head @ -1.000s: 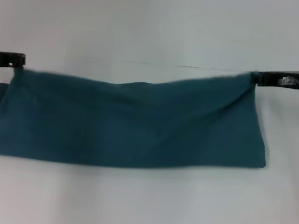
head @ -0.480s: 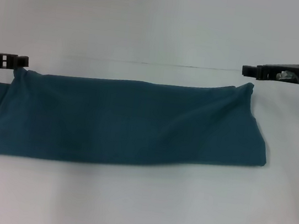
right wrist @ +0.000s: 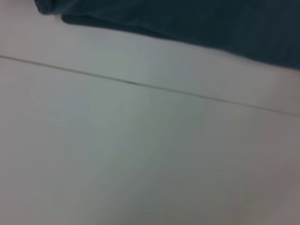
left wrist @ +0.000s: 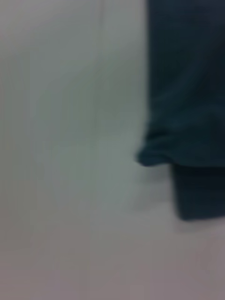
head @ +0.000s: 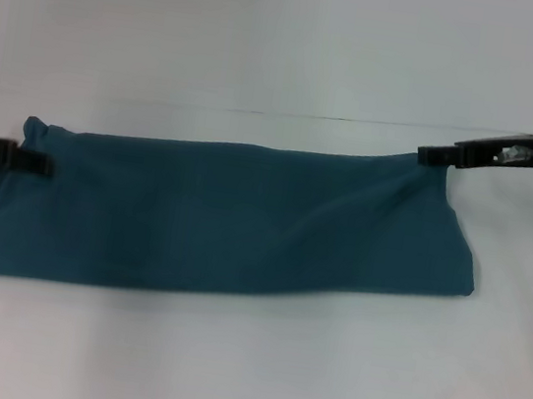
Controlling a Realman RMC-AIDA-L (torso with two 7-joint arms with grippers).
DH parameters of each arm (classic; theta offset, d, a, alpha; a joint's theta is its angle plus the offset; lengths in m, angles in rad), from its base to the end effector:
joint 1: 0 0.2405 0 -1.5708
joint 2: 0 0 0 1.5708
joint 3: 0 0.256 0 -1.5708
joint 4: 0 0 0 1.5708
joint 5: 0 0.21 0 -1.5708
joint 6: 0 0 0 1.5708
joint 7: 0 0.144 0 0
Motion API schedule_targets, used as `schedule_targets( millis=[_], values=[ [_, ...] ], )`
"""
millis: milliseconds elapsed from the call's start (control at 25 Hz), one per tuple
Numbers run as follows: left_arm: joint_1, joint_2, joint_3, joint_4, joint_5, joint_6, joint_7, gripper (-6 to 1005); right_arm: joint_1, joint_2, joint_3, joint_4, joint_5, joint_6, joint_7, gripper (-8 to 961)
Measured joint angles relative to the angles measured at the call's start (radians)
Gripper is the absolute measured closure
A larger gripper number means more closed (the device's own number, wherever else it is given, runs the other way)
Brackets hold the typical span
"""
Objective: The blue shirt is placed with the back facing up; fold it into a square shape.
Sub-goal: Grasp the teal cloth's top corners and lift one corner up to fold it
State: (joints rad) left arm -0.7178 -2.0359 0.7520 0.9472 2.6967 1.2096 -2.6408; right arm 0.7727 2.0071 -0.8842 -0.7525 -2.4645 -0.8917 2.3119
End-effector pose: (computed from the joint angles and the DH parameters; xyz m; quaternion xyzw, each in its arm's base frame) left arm -0.2716 0.4211 0.0696 -0.7516 -0.5703 -0.0144 0.3310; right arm 0.2504 0.4592 0.0465 -0.8249 0.4229 0.0447 0.3726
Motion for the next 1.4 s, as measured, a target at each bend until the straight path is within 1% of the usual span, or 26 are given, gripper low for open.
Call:
schedule_targets(
  millis=[40, 160, 280, 400, 480, 760, 1080, 1160, 1200, 1400],
  values=[
    [0.0, 0.0, 0.0, 0.0, 0.0, 0.0, 0.0, 105, 0.0, 0.0, 0.0, 0.0, 0.0, 0.0, 0.0, 106],
    [0.03, -0.008, 0.002, 0.093, 0.024, 0.132, -0.058, 59, -0.019, 0.011, -0.004, -0.062, -0.042, -0.052, 0.009, 34],
    [0.064, -0.02, -0.001, 0.157, 0.024, 0.203, -0.11, 62, -0.022, 0.017, -0.004, -0.082, -0.062, -0.066, 0.01, 31],
    [0.085, -0.027, -0.019, 0.177, 0.017, 0.234, -0.159, 62, -0.023, 0.024, -0.005, -0.1, -0.085, -0.081, 0.009, 30],
    [0.091, -0.03, -0.044, 0.179, 0.018, 0.251, -0.186, 62, -0.023, 0.026, -0.005, -0.103, -0.094, -0.087, 0.006, 31],
    [0.108, -0.019, -0.07, 0.165, 0.046, 0.252, -0.248, 63, -0.023, 0.027, -0.006, -0.117, -0.096, -0.093, -0.006, 30],
    [0.109, -0.031, -0.065, 0.107, 0.096, 0.215, -0.253, 63, -0.02, 0.026, -0.009, -0.118, -0.097, -0.096, -0.014, 30],
    [0.109, -0.031, -0.065, 0.107, 0.096, 0.215, -0.253, 63, -0.02, 0.026, -0.015, -0.119, -0.097, -0.097, -0.014, 30],
    [0.104, -0.033, -0.064, 0.081, 0.097, 0.193, -0.254, 63, -0.02, 0.026, -0.022, -0.119, -0.097, -0.097, -0.014, 30],
    [0.094, -0.032, -0.066, 0.052, 0.091, 0.168, -0.254, 64, -0.021, 0.026, -0.048, -0.119, -0.098, -0.099, -0.007, 31]
  ],
)
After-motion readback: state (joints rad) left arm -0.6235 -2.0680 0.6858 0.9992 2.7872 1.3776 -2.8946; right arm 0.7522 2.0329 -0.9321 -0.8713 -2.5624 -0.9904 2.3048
